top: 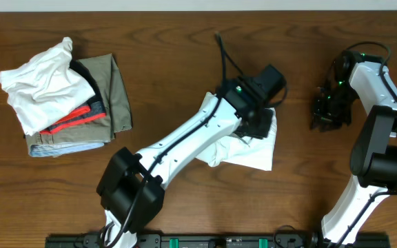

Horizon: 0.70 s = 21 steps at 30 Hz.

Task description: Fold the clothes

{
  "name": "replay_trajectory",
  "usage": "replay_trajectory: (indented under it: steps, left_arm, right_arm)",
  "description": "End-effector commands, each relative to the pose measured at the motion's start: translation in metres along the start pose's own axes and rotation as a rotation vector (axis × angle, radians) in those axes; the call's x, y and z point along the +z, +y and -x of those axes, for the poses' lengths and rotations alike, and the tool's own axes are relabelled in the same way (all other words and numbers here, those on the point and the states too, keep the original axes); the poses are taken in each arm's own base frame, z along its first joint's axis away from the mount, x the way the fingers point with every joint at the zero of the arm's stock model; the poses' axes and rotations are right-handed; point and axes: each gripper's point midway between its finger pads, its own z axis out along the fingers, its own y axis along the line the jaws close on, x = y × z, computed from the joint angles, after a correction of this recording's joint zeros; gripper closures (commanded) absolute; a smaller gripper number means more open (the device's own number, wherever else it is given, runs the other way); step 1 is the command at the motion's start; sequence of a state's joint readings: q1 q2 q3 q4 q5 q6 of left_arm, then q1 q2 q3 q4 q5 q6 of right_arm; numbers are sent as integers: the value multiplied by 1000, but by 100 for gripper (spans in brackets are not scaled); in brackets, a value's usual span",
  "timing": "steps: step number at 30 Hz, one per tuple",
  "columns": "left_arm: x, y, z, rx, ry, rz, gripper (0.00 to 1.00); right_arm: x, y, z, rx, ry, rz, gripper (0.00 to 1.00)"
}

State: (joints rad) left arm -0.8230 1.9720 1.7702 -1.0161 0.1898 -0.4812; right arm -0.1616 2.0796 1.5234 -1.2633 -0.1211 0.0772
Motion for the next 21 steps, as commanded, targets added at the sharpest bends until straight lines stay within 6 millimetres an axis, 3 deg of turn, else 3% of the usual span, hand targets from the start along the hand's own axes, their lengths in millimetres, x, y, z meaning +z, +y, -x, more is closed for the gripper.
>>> replay_trajectory:
  steps: [1, 3, 7, 17, 21]
  left_arm:
    - [-18, 51, 19, -40, -65, 156, 67]
    - [-28, 80, 21, -84, -64, 233, 67]
    - [-36, 110, 13, -167, 3, 244, 66]
    - [-14, 105, -17, -202, 143, 152, 60]
    - [-1, 100, -26, -185, 172, 119, 59]
  right_arm:
    - [-5, 37, -2, -160, -10, 180, 73]
    - [-8, 57, -2, -247, -26, 276, 73]
    - [-13, 88, -6, -377, -47, 396, 71]
    - [-4, 147, -8, -620, -111, 373, 68]
    - [3, 157, -11, -662, -110, 320, 65]
